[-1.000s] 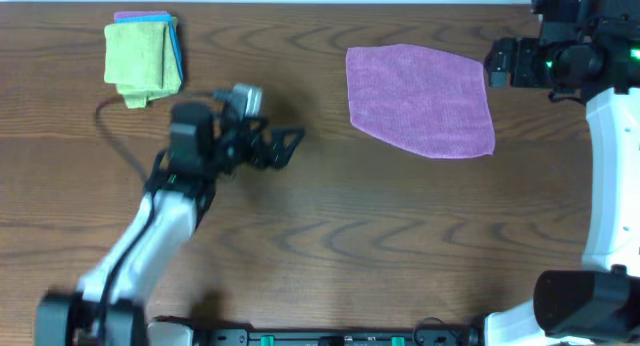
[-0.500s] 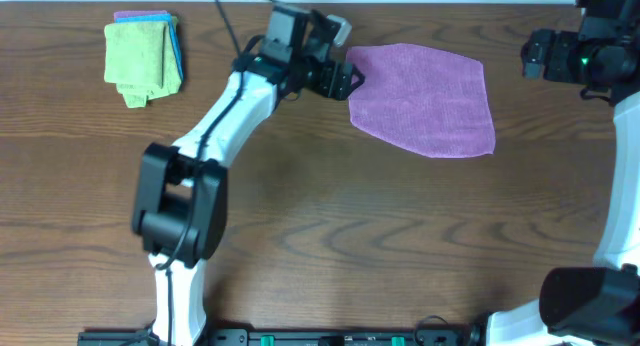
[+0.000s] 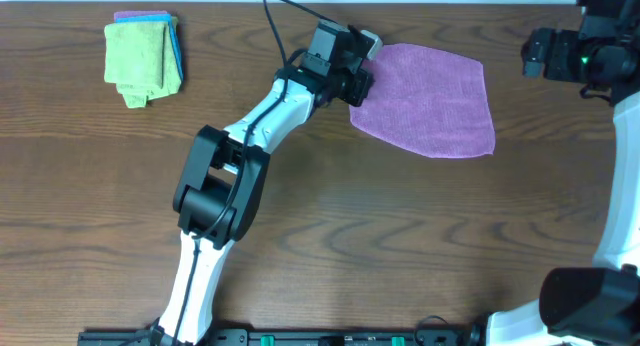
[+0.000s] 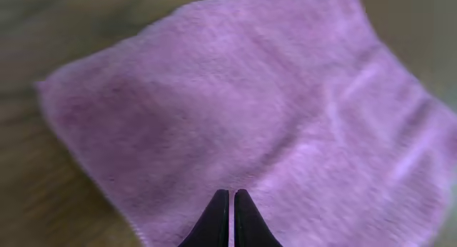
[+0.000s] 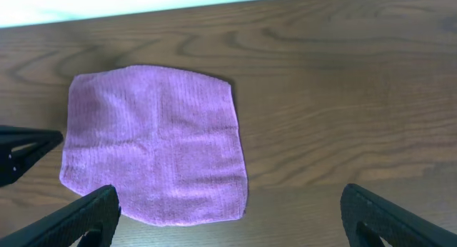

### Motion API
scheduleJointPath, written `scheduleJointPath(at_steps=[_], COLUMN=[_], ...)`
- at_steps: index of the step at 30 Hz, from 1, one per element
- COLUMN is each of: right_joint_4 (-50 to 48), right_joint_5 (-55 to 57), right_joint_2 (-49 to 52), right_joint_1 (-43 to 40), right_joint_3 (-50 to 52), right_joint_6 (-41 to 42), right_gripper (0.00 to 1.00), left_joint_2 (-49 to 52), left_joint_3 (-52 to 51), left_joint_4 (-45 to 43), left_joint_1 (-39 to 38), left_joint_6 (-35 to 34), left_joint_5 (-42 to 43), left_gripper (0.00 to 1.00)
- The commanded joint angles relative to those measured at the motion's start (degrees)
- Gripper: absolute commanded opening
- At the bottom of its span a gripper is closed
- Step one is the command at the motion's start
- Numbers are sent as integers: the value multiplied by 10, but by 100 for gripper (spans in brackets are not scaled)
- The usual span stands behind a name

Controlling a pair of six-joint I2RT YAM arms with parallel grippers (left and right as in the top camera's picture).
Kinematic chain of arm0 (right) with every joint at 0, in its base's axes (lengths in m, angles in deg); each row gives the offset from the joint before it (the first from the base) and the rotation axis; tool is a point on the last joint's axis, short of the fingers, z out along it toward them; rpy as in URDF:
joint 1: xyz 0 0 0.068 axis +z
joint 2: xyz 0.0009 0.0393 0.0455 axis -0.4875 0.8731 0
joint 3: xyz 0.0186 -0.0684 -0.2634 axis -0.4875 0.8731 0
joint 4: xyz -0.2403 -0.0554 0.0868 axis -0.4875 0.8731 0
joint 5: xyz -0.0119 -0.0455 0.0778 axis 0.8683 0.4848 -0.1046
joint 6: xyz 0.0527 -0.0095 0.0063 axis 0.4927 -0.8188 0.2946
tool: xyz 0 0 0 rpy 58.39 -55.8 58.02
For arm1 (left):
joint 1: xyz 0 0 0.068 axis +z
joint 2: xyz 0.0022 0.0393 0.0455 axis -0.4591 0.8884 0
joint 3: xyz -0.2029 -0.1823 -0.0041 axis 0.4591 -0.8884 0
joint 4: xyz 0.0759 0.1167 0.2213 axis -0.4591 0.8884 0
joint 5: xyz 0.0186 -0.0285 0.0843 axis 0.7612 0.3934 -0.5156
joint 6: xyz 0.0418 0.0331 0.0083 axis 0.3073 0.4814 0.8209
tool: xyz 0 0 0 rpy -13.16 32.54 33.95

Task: Fold the cloth
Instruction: 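Reach the left gripper to the cloth's upper-left corner, then grasp the left edge with the left gripper and pull it leftward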

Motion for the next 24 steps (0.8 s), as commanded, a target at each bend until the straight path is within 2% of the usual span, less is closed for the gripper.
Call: scheduleJointPath(at_steps=[1, 5, 24], right_joint_4=[0, 0, 2], right_joint_5=[-1, -4, -7], right_joint_2=[-3, -3, -2], right_joint_1=[-3, -3, -2], right_joint_3=[2, 3, 9], right_joint_6=[-7, -8, -7], right_gripper=[99, 99, 99], left_joint_2=[6, 8, 55], left_joint_3=[11, 11, 11], left_joint_4=[0, 0, -4], left_joint_1=[-11, -17, -19], left_joint_6=[35, 77, 79], left_joint_5=[-104, -115, -113], left_gripper=[5, 6, 6])
